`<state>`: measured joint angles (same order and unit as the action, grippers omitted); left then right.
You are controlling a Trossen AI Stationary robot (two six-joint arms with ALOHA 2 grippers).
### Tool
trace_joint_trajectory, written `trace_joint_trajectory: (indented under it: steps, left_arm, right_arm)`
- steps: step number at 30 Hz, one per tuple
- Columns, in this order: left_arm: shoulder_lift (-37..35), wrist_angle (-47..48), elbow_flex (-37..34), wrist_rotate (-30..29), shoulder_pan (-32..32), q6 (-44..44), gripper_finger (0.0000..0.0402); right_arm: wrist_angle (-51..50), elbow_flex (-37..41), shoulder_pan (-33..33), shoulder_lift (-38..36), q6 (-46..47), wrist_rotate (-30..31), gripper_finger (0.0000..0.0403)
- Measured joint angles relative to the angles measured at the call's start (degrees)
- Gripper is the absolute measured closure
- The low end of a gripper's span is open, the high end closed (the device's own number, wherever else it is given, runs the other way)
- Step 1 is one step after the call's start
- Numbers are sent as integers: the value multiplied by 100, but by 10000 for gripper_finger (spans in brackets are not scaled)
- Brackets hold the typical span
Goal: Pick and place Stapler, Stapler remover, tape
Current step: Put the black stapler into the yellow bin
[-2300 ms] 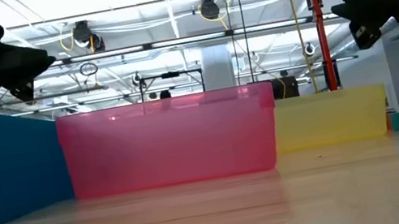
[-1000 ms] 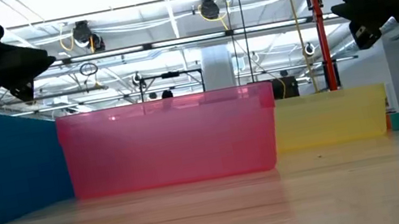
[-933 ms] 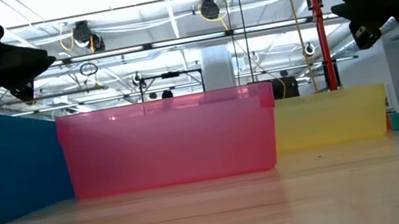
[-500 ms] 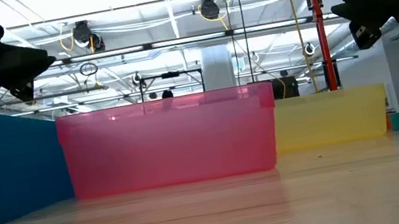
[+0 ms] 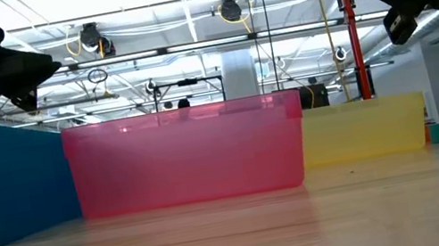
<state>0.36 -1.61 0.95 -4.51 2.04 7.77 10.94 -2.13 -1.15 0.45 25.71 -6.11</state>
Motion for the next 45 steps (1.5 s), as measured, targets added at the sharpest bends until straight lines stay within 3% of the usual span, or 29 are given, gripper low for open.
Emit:
trace_joint_trajectory:
  steps: [11,22,25,29,34,40,45]
  left_arm:
    - [0,-33,-3,-9,-4,-17,321]
    - [0,-145,-13,-194,-3,-701,321]
    - [2,-283,-13,-193,-4,-260,321]
    - [0,-1323,-11,-191,-4,860,321]
    - [0,-2501,-10,585,24,1061,321]
    - [0,-2662,-4,699,20,1134,321]
    - [2,-2742,-4,709,20,2039,321]
  right_arm:
    - [153,2,0,0,66,912,314]
    - [167,2,0,0,67,938,314]
    - [170,2,0,0,92,940,314]
    - [170,2,-2,0,226,953,314]
    - [168,2,0,0,218,1062,314]
    - [168,2,-2,0,213,1237,314]
    - [168,2,-2,0,214,1235,314]
